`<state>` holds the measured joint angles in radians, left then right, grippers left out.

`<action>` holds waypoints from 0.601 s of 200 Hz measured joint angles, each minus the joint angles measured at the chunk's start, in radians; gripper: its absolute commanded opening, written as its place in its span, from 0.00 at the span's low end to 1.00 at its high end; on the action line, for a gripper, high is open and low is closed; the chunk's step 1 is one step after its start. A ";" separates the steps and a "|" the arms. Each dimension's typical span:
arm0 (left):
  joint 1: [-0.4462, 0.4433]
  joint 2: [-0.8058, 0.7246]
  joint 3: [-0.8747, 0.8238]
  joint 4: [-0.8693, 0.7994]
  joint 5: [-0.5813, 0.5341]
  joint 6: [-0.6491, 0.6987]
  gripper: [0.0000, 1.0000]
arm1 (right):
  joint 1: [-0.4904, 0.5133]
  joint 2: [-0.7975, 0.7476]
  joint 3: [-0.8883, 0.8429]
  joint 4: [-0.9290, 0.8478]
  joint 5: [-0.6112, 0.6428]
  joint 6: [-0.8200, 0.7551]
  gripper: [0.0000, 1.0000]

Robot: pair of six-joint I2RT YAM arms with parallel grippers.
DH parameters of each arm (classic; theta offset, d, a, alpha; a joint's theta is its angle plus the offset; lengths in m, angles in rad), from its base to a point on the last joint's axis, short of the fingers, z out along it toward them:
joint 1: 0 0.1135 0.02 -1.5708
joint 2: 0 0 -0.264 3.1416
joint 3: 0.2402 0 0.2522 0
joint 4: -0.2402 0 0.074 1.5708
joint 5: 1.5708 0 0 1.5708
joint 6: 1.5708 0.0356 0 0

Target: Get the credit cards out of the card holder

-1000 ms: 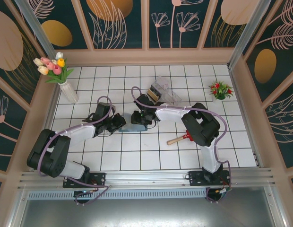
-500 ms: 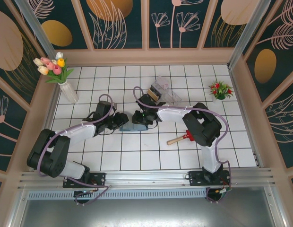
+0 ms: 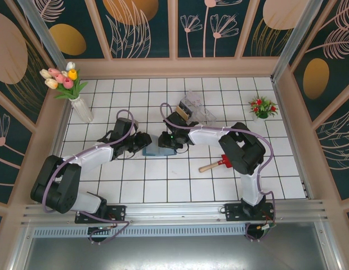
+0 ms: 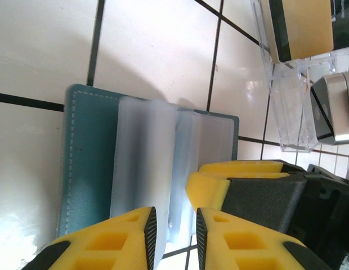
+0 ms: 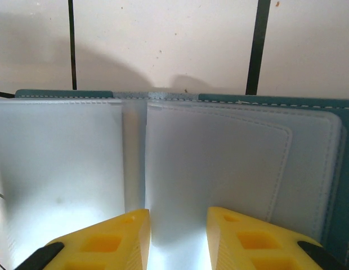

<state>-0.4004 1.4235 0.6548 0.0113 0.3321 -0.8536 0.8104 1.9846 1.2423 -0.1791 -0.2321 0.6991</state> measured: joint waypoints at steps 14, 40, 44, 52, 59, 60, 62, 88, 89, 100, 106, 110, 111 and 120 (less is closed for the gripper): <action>0.000 0.000 0.001 -0.011 -0.009 0.002 0.29 | 0.000 0.000 0.000 0.000 -0.002 0.000 0.34; 0.000 0.000 0.001 -0.020 -0.024 0.005 0.31 | 0.000 0.000 0.000 0.000 -0.005 0.000 0.34; 0.000 0.000 0.001 -0.020 -0.024 0.005 0.32 | 0.000 0.000 0.000 0.000 -0.005 0.000 0.34; 0.000 0.001 0.001 -0.020 -0.026 0.006 0.34 | 0.000 0.000 0.000 0.000 -0.005 0.000 0.34; 0.000 0.002 0.001 -0.020 -0.027 0.008 0.37 | 0.000 0.000 0.000 0.000 -0.005 0.000 0.34; 0.000 0.002 0.001 -0.020 -0.027 0.008 0.37 | 0.000 0.000 0.000 0.000 -0.005 0.000 0.34; 0.000 0.003 0.001 -0.020 -0.028 0.008 0.38 | 0.000 0.000 0.000 0.000 -0.005 0.000 0.34; 0.000 0.026 0.001 -0.024 -0.040 0.011 0.40 | 0.000 0.000 0.000 0.000 -0.005 0.000 0.34; 0.000 0.027 0.001 -0.024 -0.040 0.011 0.40 | 0.000 0.000 0.000 0.000 -0.005 0.000 0.34; 0.000 0.042 0.001 -0.024 -0.043 0.011 0.38 | 0.000 0.000 0.000 0.000 -0.005 0.000 0.34; 0.000 0.049 0.001 -0.024 -0.044 0.012 0.38 | 0.000 0.000 0.000 0.000 -0.005 0.000 0.34; 0.000 0.053 0.001 -0.024 -0.045 0.012 0.38 | 0.000 0.000 0.000 0.000 -0.005 0.000 0.34; 0.000 0.054 0.001 -0.024 -0.045 0.012 0.38 | 0.000 0.000 0.000 0.000 -0.005 0.000 0.34; 0.000 0.060 0.001 -0.024 -0.045 0.012 0.38 | 0.000 0.000 0.000 0.000 -0.005 0.000 0.34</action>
<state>-0.4004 1.4830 0.6556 -0.0128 0.2867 -0.8417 0.8104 1.9846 1.2423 -0.1795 -0.2371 0.6991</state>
